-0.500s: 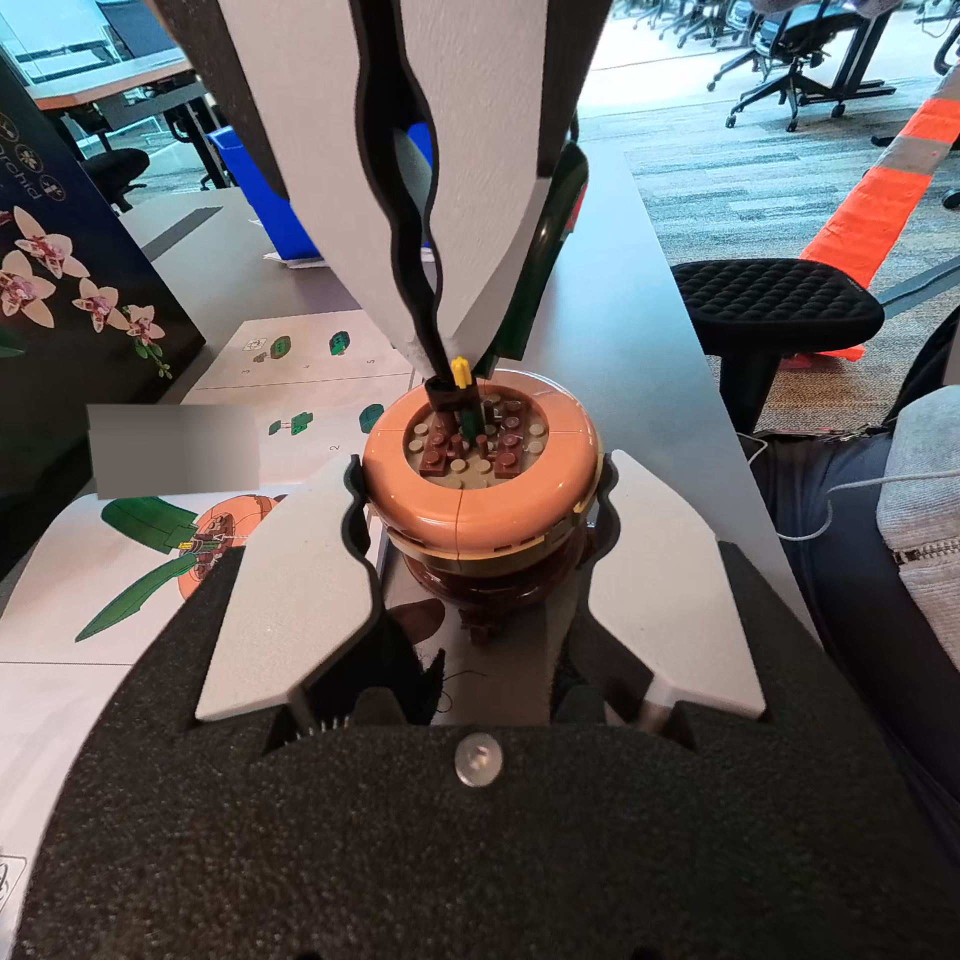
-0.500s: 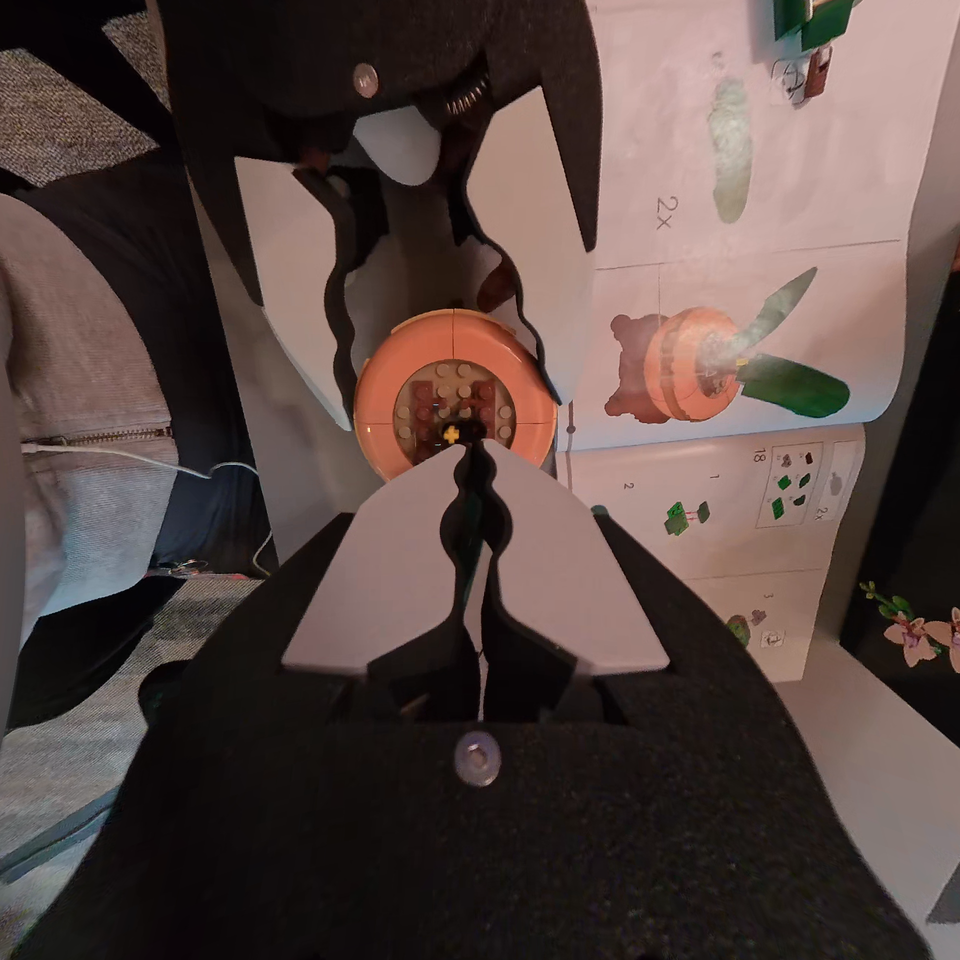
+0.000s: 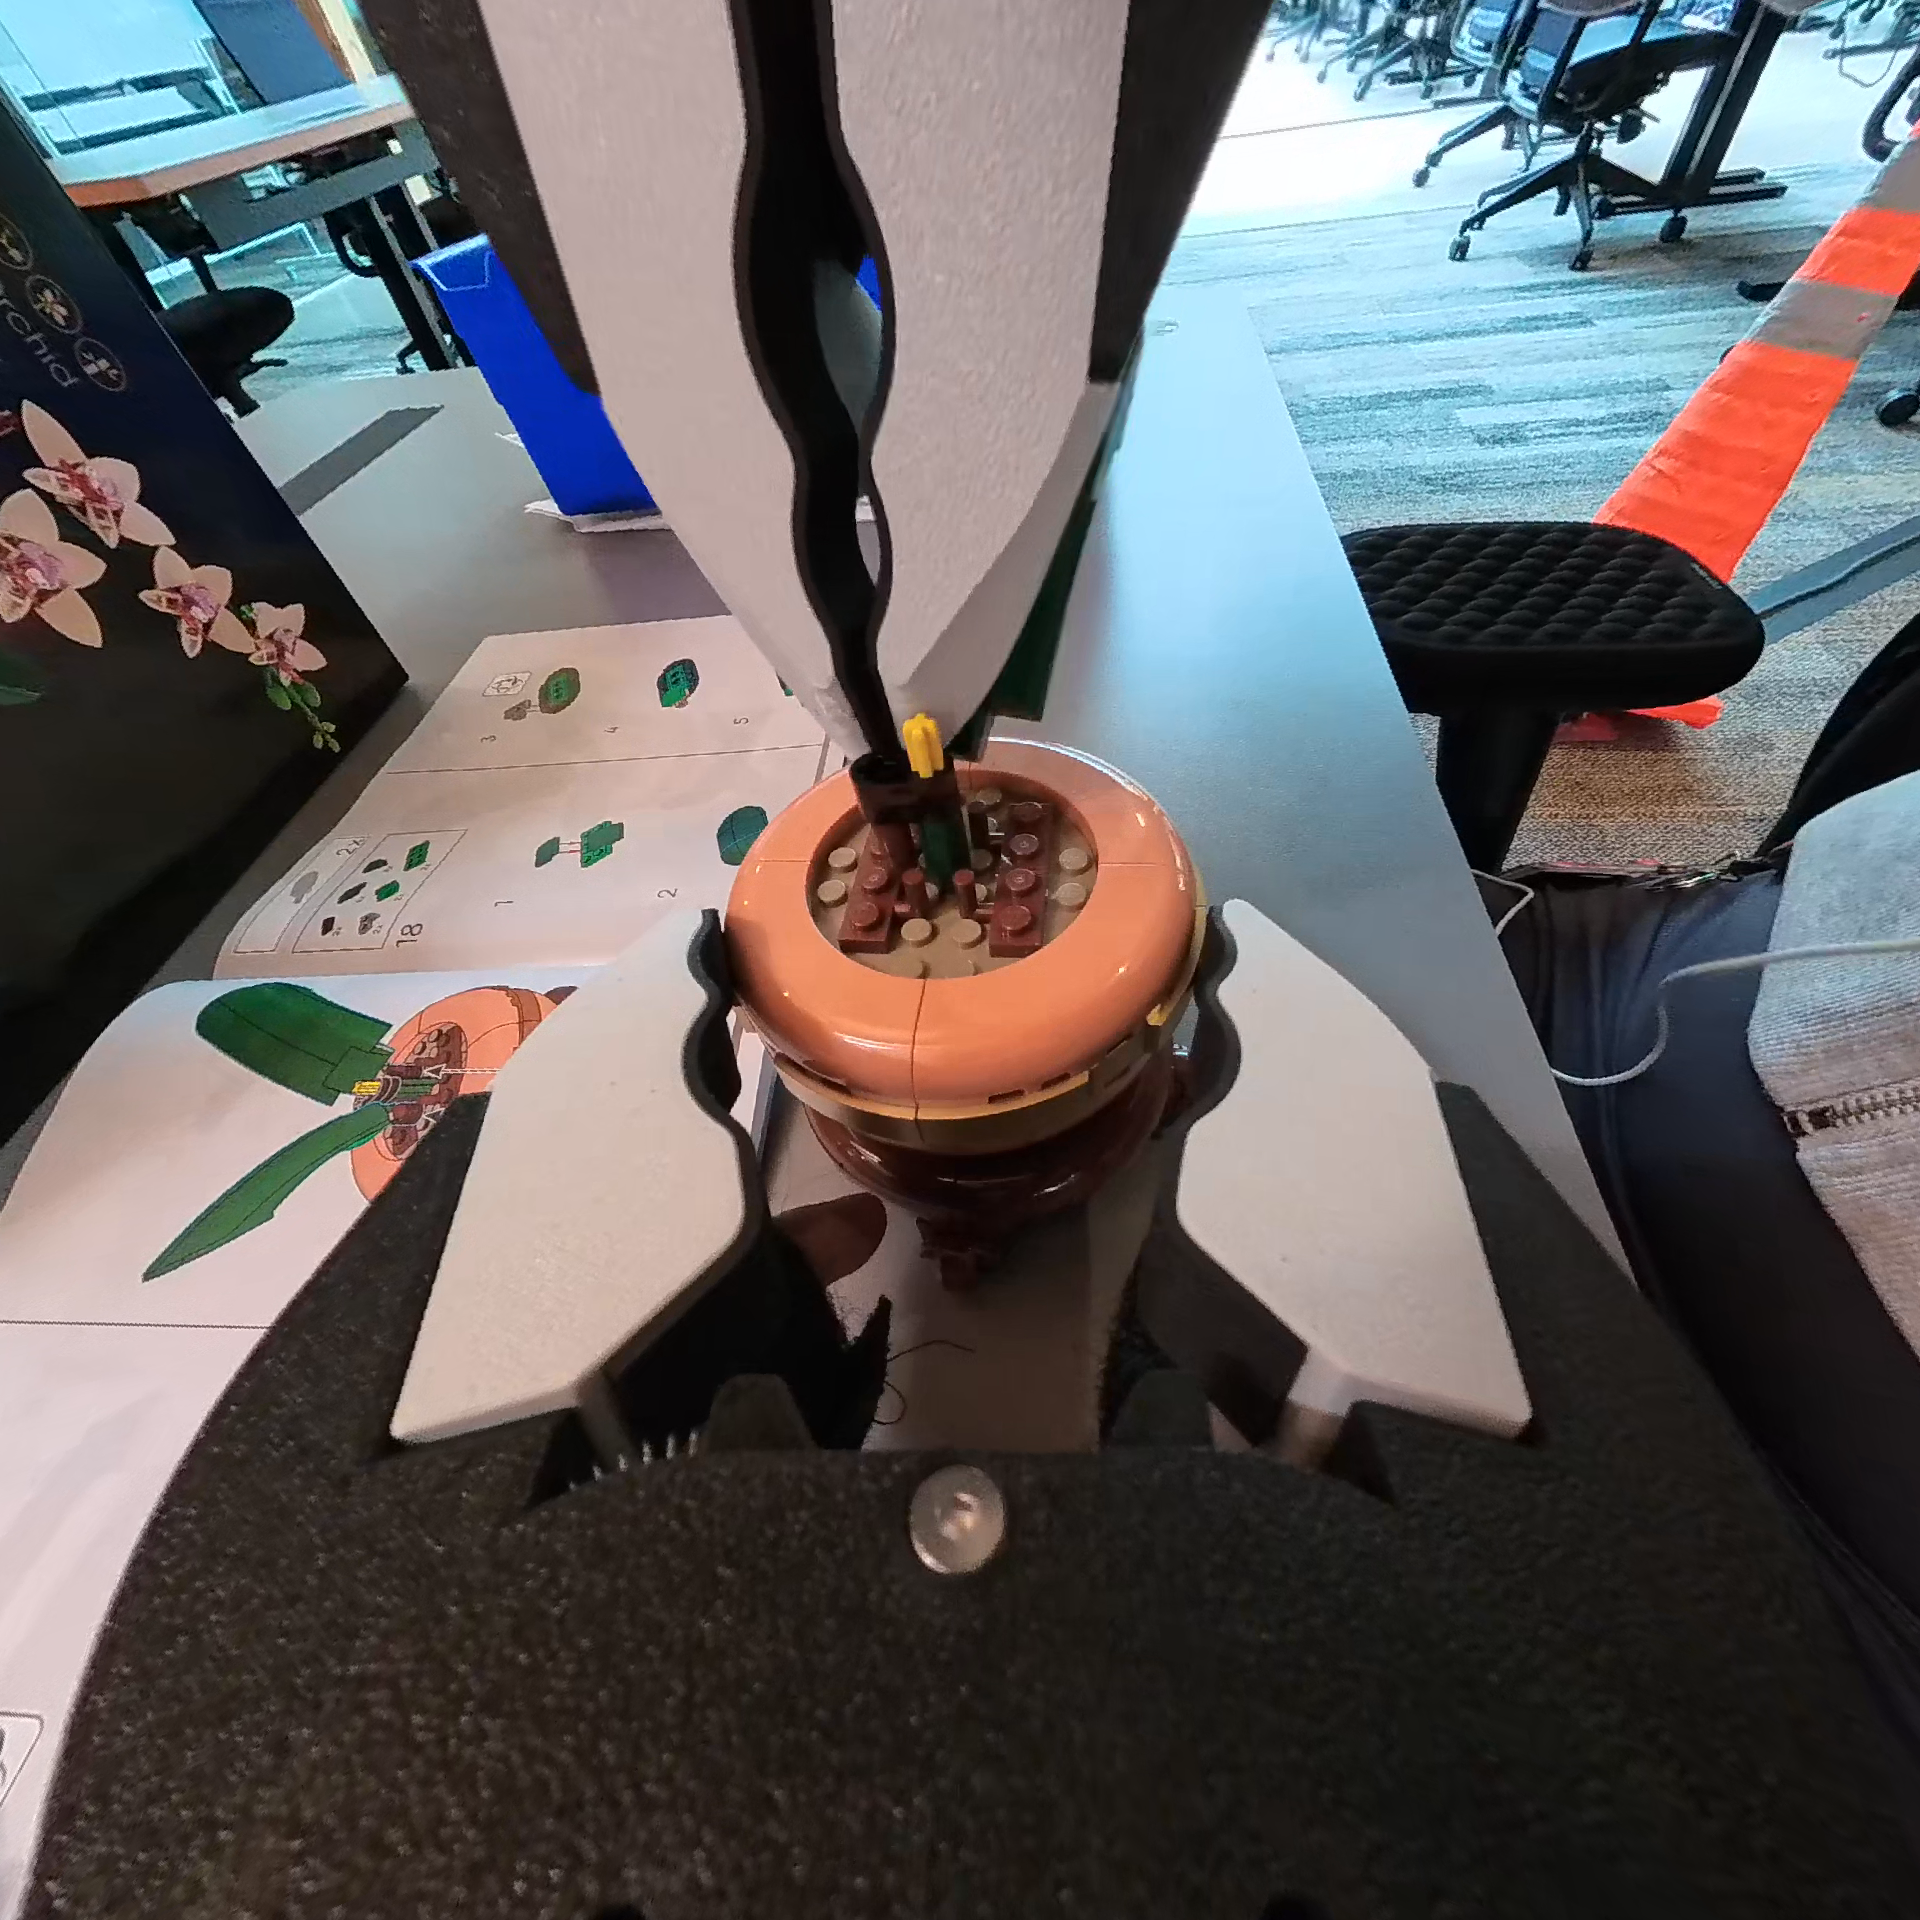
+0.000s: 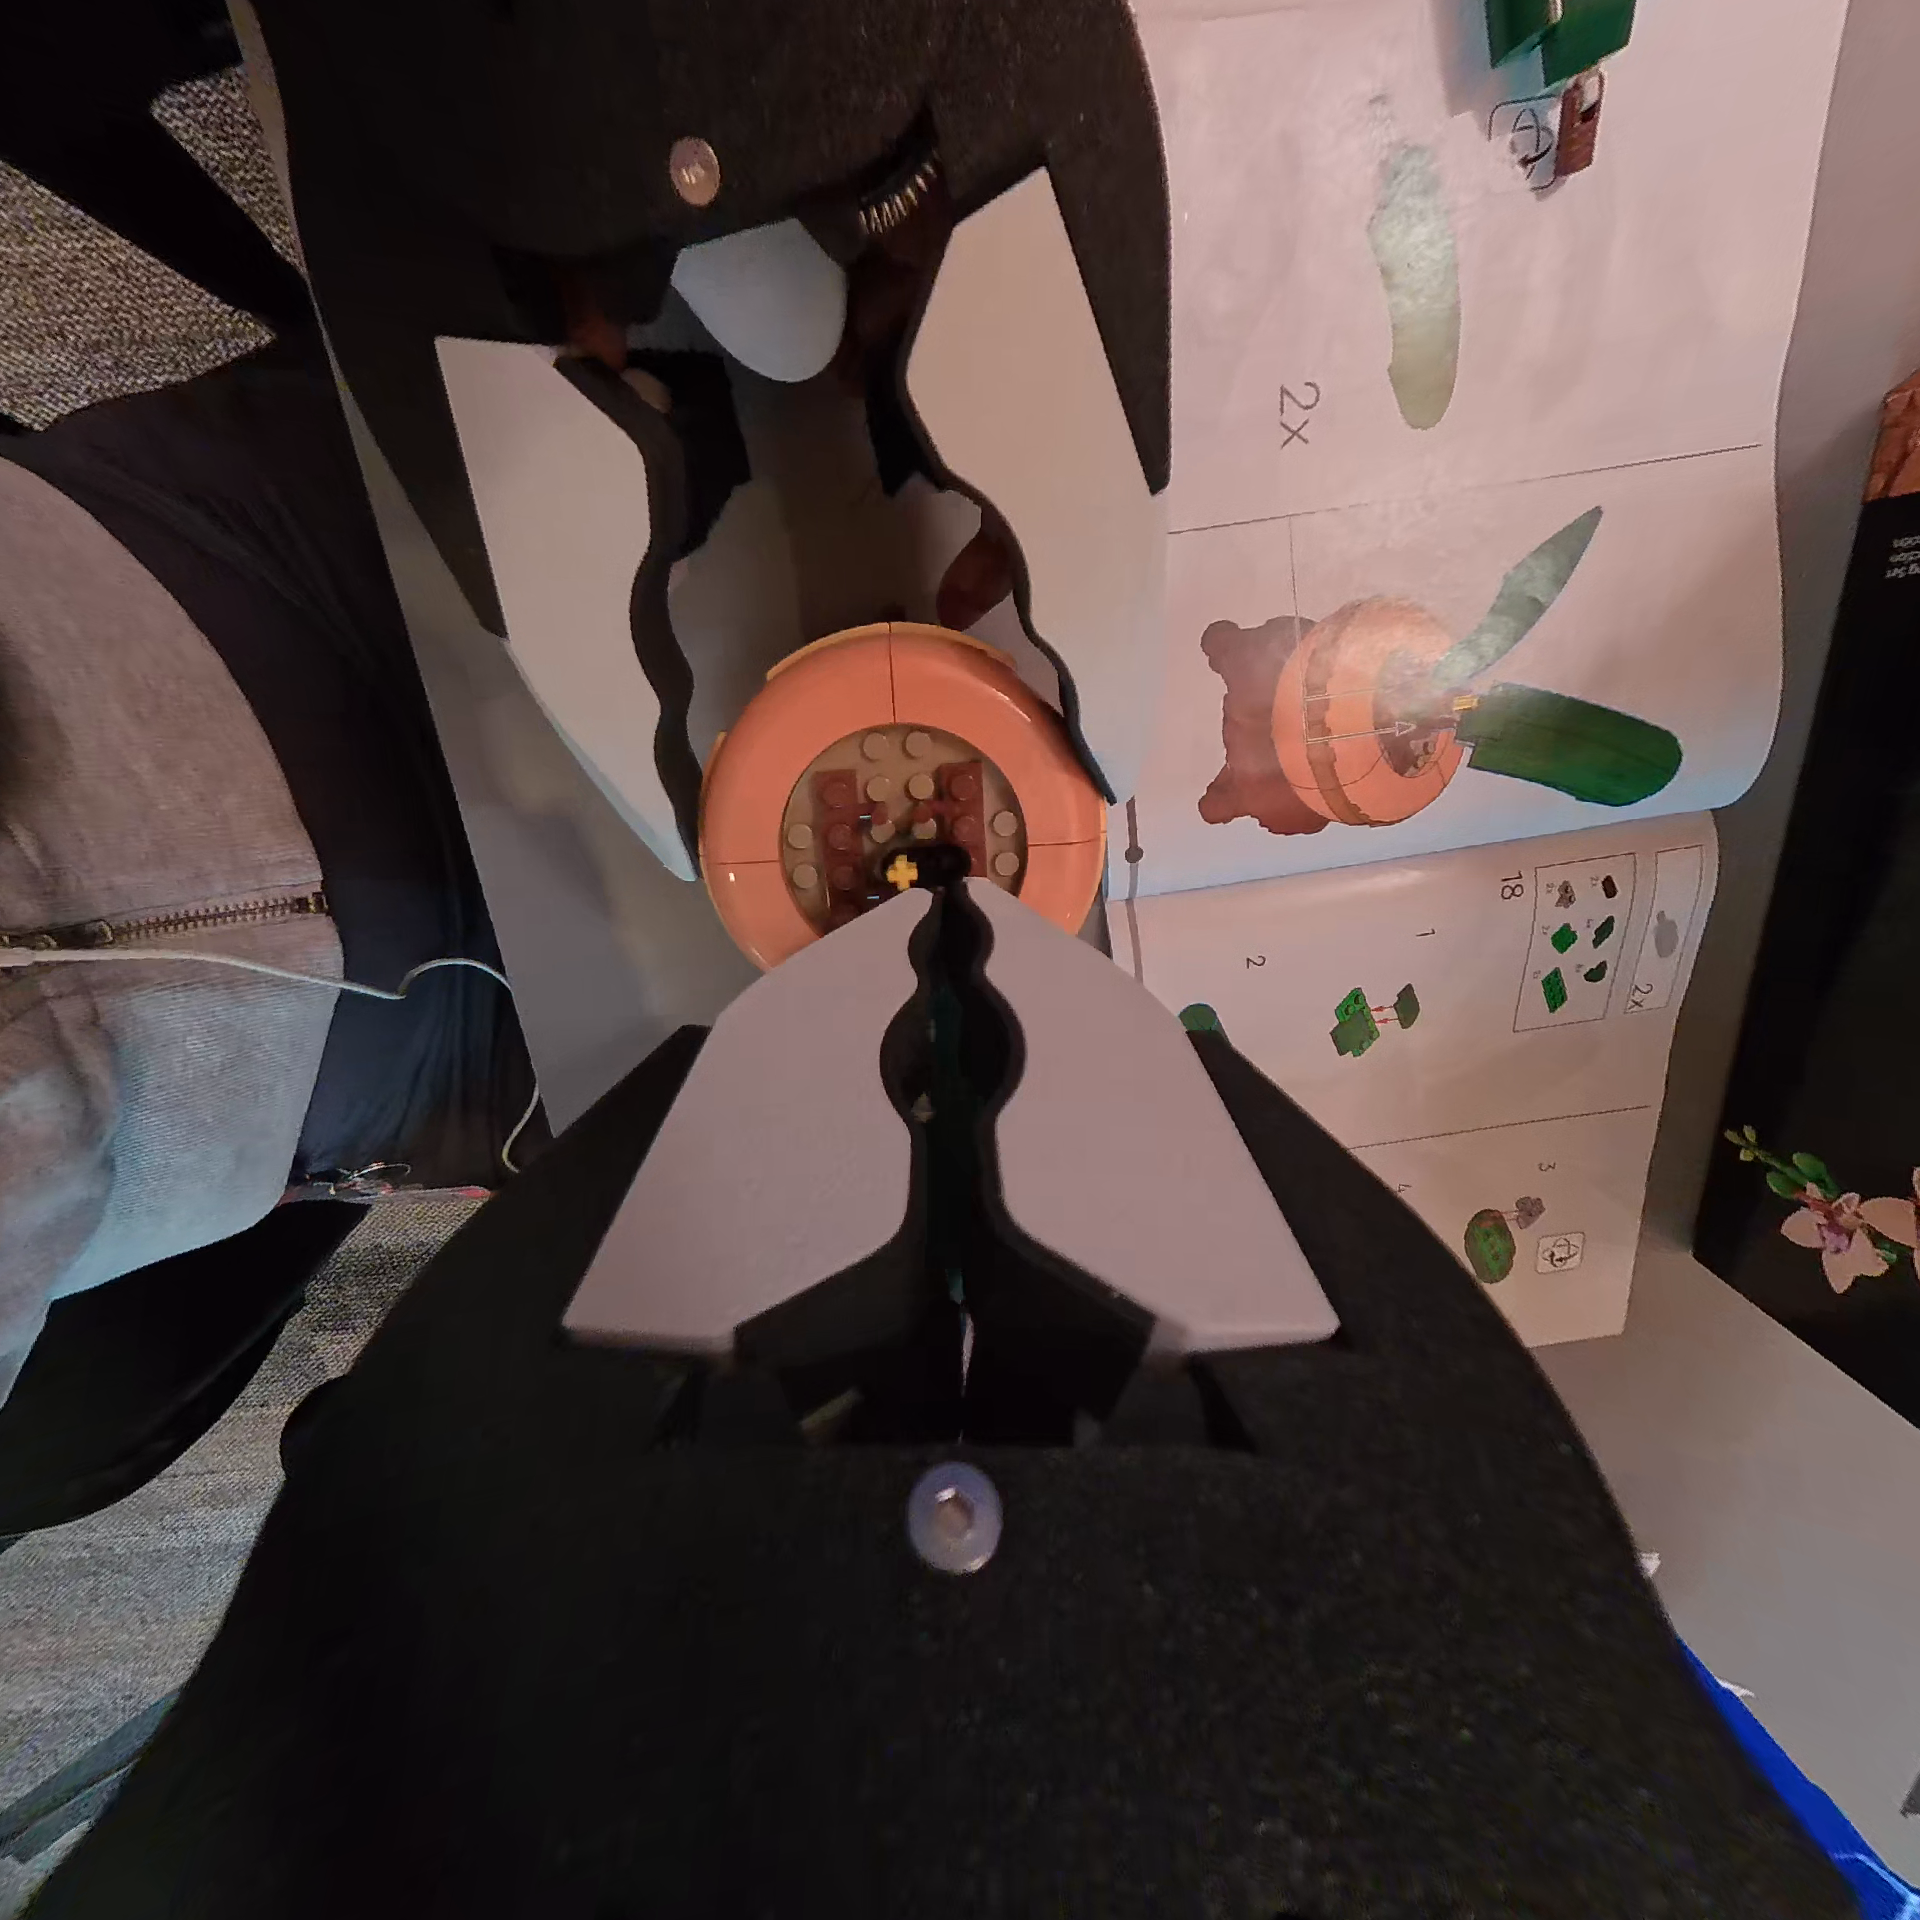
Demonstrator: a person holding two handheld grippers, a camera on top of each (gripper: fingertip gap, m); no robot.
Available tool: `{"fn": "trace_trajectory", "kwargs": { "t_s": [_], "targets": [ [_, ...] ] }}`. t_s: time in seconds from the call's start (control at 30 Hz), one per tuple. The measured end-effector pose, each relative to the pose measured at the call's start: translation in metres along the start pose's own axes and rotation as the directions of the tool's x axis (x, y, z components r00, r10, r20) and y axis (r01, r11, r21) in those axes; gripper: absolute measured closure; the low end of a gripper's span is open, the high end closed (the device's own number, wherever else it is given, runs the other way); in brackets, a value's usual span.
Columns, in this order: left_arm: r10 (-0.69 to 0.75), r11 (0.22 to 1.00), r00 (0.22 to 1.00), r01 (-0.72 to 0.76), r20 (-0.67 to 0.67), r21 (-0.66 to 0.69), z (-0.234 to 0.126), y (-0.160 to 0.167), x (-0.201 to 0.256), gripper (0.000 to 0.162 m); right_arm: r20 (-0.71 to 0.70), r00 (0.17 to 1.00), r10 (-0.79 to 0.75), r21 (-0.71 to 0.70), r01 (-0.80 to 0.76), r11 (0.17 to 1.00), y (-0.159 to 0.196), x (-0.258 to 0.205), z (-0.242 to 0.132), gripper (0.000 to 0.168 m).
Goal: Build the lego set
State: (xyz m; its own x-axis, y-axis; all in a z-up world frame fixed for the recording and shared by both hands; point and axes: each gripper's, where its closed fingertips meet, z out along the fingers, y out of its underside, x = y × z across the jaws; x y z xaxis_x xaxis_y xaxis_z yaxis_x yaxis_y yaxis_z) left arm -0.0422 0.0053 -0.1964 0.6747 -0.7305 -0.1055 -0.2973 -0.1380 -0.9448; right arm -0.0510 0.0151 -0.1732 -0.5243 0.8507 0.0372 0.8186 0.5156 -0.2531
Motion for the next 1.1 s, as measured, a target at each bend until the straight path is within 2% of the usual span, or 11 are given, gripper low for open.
{"fn": "trace_trajectory", "kwargs": {
  "t_s": [0.2, 0.3, 0.37, 0.4, 0.5, 0.6, 0.7, 0.77, 0.93, 1.03, 1.1],
  "targets": [
    [-0.004, 1.0, 1.0, 0.004, -0.002, 0.0, 0.0, 0.0, 0.0, 0.077, 0.012, 1.0, 0.006, 0.017, -0.006, 1.0, -0.001, 0.0, 0.0, 0.168],
    [0.01, 1.0, 1.0, -0.01, -0.013, 0.0, 0.0, 0.001, 0.003, 0.077, -0.051, 0.999, 0.004, 0.012, -0.004, 1.0, 0.0, 0.01, 0.016, 0.168],
    [0.015, 1.0, 0.999, -0.015, -0.041, 0.005, 0.0, 0.0, 0.008, 0.077, 0.011, 1.0, 0.002, -0.006, -0.002, 1.0, 0.002, 0.004, 0.015, 0.168],
    [0.026, 1.0, 0.999, -0.026, -0.039, 0.005, 0.001, -0.001, 0.009, 0.077, -0.023, 1.0, -0.019, -0.019, 0.018, 1.0, 0.004, 0.01, 0.011, 0.168],
    [0.005, 1.0, 0.999, -0.005, -0.045, 0.005, 0.001, -0.001, 0.008, 0.077, -0.058, 0.996, 0.07, 0.156, -0.06, 0.986, -0.011, 0.028, -0.015, 0.168],
    [0.016, 1.0, 0.999, -0.016, -0.035, 0.006, 0.0, -0.001, 0.008, 0.077, -0.053, 0.989, 0.137, 0.408, -0.104, 0.907, -0.018, 0.035, -0.05, 0.168],
    [0.013, 1.0, 0.999, -0.013, -0.036, 0.006, 0.0, -0.001, 0.008, 0.077, 0.024, 0.992, 0.124, 0.617, -0.112, 0.779, -0.011, 0.015, -0.064, 0.119],
    [0.014, 1.0, 0.999, -0.014, -0.035, 0.006, 0.0, -0.001, 0.008, 0.077, 0.074, 0.993, 0.097, 0.691, -0.121, 0.712, -0.002, -0.006, -0.056, 0.107],
    [0.019, 1.0, 0.999, -0.018, -0.03, 0.007, 0.0, -0.001, 0.009, 0.077, -0.016, 0.995, 0.098, 0.612, -0.068, 0.788, 0.046, -0.025, 0.008, 0.107],
    [0.016, 1.0, 0.999, -0.015, -0.031, 0.007, 0.0, -0.001, 0.009, 0.077, 0.0, 0.993, 0.119, 0.599, -0.095, 0.795, 0.055, -0.028, 0.028, 0.112],
    [0.015, 1.0, 0.999, -0.015, -0.031, 0.007, 0.0, -0.001, 0.009, 0.077, -0.021, 0.994, 0.111, 0.596, -0.077, 0.799, 0.056, -0.028, 0.03, 0.129]
  ]
}}
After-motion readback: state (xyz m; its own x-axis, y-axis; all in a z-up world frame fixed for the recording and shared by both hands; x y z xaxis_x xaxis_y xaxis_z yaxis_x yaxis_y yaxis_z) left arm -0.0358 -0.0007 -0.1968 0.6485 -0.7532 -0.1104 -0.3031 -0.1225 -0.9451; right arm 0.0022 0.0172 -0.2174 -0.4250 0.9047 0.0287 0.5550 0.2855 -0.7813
